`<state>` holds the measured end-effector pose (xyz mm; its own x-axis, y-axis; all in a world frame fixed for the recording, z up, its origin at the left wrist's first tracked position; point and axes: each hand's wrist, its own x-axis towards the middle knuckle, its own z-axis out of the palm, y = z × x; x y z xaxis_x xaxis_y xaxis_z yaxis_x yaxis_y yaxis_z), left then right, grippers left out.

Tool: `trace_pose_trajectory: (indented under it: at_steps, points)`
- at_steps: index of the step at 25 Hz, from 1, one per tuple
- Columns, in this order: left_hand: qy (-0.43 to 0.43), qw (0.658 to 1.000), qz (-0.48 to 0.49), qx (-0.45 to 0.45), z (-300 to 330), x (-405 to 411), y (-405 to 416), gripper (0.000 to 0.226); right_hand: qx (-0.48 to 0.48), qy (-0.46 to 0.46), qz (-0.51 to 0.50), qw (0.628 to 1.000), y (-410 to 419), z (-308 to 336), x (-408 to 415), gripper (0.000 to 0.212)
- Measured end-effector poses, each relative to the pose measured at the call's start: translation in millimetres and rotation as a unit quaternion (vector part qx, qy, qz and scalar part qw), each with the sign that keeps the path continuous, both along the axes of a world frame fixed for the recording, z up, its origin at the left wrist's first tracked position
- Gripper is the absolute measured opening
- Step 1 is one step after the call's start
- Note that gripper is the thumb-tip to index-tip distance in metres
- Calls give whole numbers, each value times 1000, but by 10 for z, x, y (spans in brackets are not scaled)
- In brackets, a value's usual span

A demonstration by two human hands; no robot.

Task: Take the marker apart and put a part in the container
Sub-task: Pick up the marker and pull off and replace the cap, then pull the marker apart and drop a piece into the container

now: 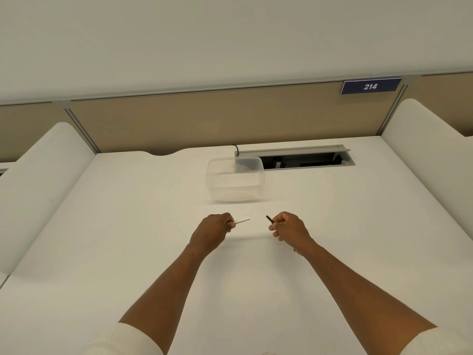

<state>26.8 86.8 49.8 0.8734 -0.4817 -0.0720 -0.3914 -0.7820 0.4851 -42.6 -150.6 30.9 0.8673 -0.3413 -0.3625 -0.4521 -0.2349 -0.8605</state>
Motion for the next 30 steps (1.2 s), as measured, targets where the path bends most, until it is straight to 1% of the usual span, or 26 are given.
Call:
trace_pose_trajectory:
  at_steps: [4, 8, 12, 16, 23, 30]
  points:
    - [9, 1000, 13, 18, -54, 61, -2, 13, -93, 20, -18, 995, 58, -96, -14, 11]
    - [10, 1000, 10, 26, -120, 79, -16, 14, -136, 58, -40, 988, 165, -199, -9, 12]
    - [6, 999, 10, 36, -212, 104, 11, 15, -172, 65, -57, 981, 291, -294, -31, 8]
    - [5, 999, 6, 48, -278, 124, 44, 15, -210, 88, -36, 973, 379, -364, -39, 8]
    - [8, 999, 4, 49, -372, 146, 90, 15, -218, 89, -41, 971, 404, -372, -21, 12]
    - [16, 999, 7, 46, -392, 143, 62, 15, -200, 89, -44, 975, 365, -398, -20, 23]
